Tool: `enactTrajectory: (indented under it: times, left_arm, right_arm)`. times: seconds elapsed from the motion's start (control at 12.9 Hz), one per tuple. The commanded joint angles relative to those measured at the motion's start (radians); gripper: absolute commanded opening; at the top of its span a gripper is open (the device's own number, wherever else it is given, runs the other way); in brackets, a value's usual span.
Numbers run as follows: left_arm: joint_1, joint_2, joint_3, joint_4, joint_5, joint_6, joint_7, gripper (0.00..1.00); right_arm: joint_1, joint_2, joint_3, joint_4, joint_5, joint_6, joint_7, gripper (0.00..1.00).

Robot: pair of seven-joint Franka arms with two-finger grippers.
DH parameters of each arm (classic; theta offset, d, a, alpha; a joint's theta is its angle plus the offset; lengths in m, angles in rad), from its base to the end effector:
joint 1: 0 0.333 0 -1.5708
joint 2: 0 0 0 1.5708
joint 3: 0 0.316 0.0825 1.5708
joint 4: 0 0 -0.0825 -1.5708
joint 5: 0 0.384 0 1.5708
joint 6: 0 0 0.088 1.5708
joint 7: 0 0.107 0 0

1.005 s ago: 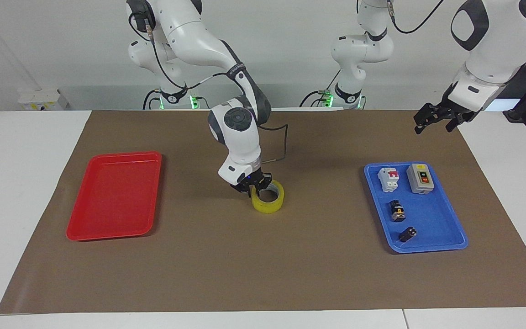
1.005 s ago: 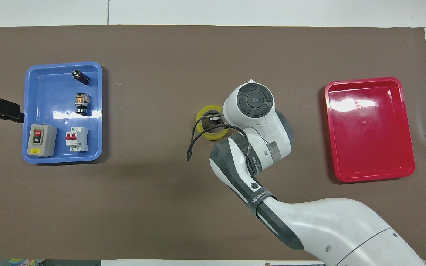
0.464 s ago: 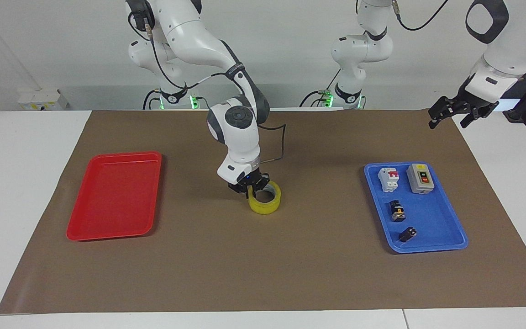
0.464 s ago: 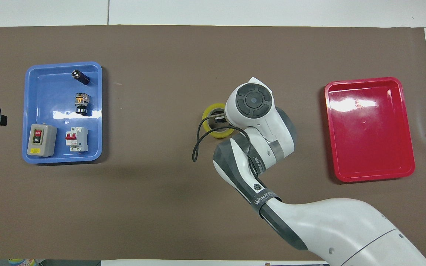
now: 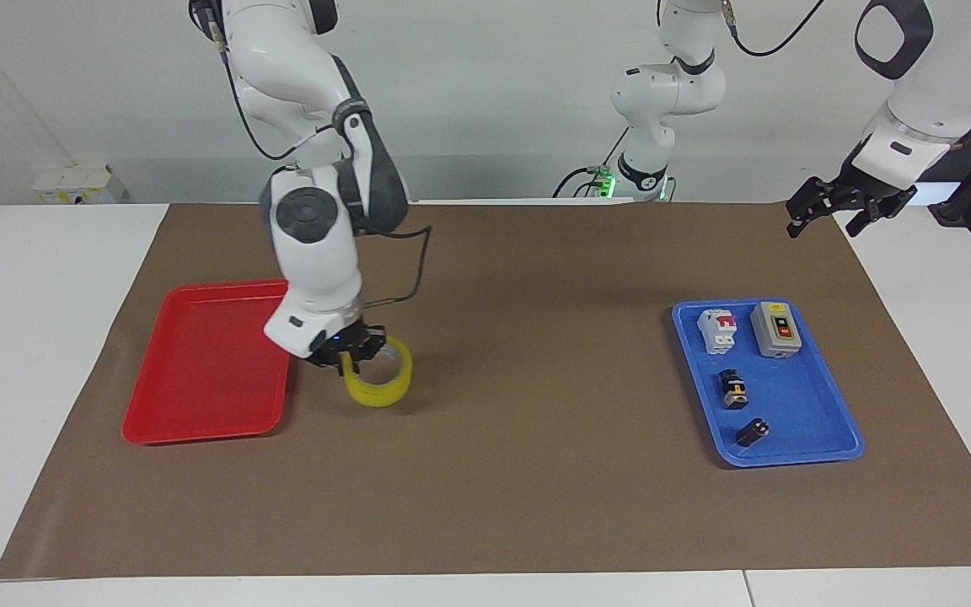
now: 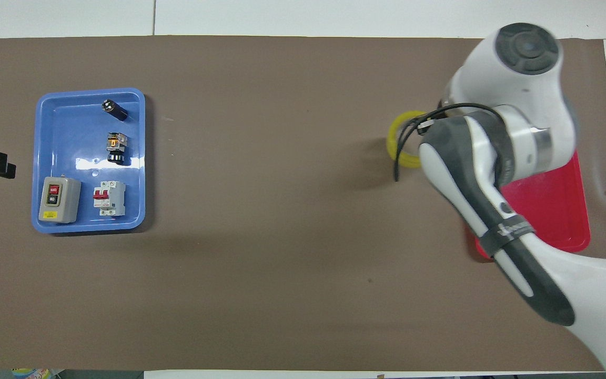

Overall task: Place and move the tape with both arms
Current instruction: 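Carry the yellow tape with the right gripper onto the red tray, then open the right gripper and release the tape in the red tray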

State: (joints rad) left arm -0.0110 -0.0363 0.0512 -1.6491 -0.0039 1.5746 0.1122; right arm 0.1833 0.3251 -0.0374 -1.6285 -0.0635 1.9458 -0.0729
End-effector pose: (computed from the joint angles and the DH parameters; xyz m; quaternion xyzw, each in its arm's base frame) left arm 0.5415 0.0219 0.6078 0.9992 -0.0360 -0.0188 0.0043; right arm 0.6467 0.0932 0.4318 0.9919 0.1217 -0.0025 0.0356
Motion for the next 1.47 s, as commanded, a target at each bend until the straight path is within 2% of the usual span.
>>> enactTrajectory:
  times: [0.0, 0.23, 0.39, 0.54, 0.77, 0.93, 1.01, 1.08, 1.16, 1.24, 1.39]
  left_arm:
    - [-0.003, -0.013, -0.001, -0.006, -0.022, 0.004, 0.006, 1.00]
    - [-0.003, -0.008, -0.002, -0.003, -0.022, 0.053, -0.013, 1.00]
    - [-0.003, -0.010, -0.002, -0.003, -0.024, 0.045, -0.019, 1.00]
    - [0.000, -0.011, -0.001, -0.003, -0.054, 0.029, -0.019, 1.00]
    - [-0.003, -0.011, -0.001, -0.003, -0.047, 0.021, -0.014, 1.00]
    - [-0.004, -0.008, -0.004, 0.002, -0.010, 0.001, -0.006, 1.00]
    - [-0.004, -0.007, -0.010, 0.011, 0.017, -0.016, -0.005, 1.00]
    - [-0.004, -0.004, -0.017, 0.023, 0.018, -0.016, -0.005, 1.00]
    - [-0.004, -0.004, -0.017, 0.022, 0.018, -0.018, -0.005, 1.00]
    - [-0.004, -0.005, -0.017, 0.020, 0.018, -0.018, -0.005, 1.00]
    - [-0.003, -0.008, -0.021, 0.014, 0.016, -0.015, -0.005, 1.00]
  right_arm:
    - [-0.155, -0.052, 0.019, -0.074, 0.005, -0.011, -0.248, 0.00]
    - [-0.267, -0.080, 0.019, -0.160, 0.007, 0.011, -0.346, 0.00]
    - [-0.332, -0.096, 0.019, -0.238, 0.005, 0.132, -0.401, 0.00]
    - [-0.390, -0.107, 0.019, -0.309, 0.008, 0.189, -0.458, 0.00]
    - [-0.412, -0.107, 0.019, -0.373, 0.091, 0.243, -0.453, 0.00]
    - [-0.407, -0.107, 0.017, -0.376, 0.091, 0.248, -0.459, 0.00]
    - [-0.404, -0.109, 0.017, -0.376, 0.091, 0.240, -0.461, 0.12]
    - [-0.400, -0.109, 0.017, -0.370, 0.090, 0.225, -0.458, 0.85]
    - [-0.400, -0.116, 0.016, -0.358, 0.090, 0.200, -0.455, 1.00]
    - [-0.401, -0.135, 0.016, -0.325, 0.090, 0.165, -0.458, 1.00]
    - [-0.397, -0.169, 0.019, -0.224, 0.079, 0.022, -0.449, 1.00]
